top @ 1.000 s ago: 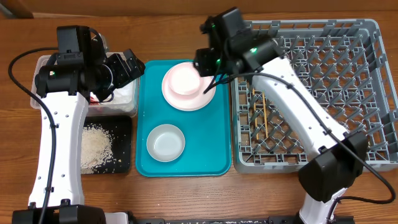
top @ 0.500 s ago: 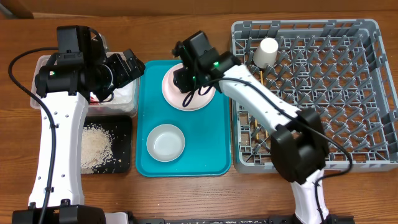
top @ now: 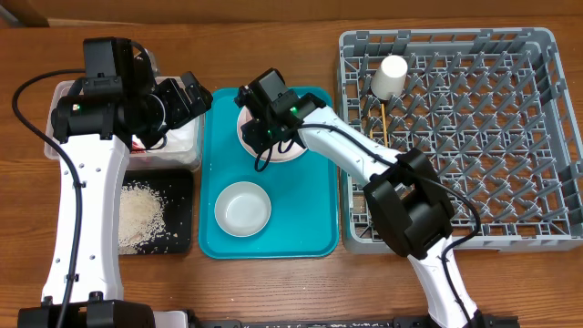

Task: Sort waste into correct bins and load items into the dishwasher
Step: 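Reach the right gripper to the pink bowl rim and grasp it, then lift the pink bowl into the rack and tilt it onto its side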

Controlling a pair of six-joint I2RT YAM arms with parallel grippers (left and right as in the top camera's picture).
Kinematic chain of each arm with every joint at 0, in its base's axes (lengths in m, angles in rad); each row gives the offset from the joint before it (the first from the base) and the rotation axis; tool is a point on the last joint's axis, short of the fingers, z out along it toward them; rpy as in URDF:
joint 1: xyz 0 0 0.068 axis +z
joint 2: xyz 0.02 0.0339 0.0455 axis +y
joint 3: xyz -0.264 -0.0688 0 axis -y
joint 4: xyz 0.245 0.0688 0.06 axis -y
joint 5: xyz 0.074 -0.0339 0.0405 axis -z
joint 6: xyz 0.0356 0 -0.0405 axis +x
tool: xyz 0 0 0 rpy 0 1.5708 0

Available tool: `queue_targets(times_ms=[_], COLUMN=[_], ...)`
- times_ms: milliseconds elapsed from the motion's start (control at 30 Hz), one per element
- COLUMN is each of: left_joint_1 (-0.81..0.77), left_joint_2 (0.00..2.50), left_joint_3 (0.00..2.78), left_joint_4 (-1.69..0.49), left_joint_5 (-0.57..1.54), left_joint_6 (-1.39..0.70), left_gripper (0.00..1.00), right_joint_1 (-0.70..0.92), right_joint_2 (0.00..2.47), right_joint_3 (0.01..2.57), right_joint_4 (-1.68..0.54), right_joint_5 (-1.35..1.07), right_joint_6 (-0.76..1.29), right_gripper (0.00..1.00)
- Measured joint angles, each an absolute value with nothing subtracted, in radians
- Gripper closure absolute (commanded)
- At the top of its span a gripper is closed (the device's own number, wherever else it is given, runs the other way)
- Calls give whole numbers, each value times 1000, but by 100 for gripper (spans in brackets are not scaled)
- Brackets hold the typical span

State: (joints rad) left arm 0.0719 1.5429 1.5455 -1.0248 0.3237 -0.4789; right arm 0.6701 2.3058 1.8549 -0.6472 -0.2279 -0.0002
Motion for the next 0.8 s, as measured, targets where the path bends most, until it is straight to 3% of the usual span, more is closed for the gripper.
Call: queue_targets(times_ms=[133,400,633,800], left_joint_1=[72,72,72,72], left_joint_2=[1543,1543,1543,1543], left_joint_3=[1546,1546,1546,1546], left_joint_4=[-1025,-1025,-1025,-1025], left_joint_5=[323,324,323,323], left_joint_6=[-479,-479,-479,-479], left_gripper=[0,0,0,0], right_joint_1=[670,670,670,668], right_joint_2=[2306,2306,2306,2297], right_joint_3=[1855,1855,1855,1880], right_joint_4=[-647,-666,-686,-694], right_joint_5=[-228,-221,-204,-193], right_joint_6=[-4,-4,-6,-15], right_gripper=[74,79,96,96])
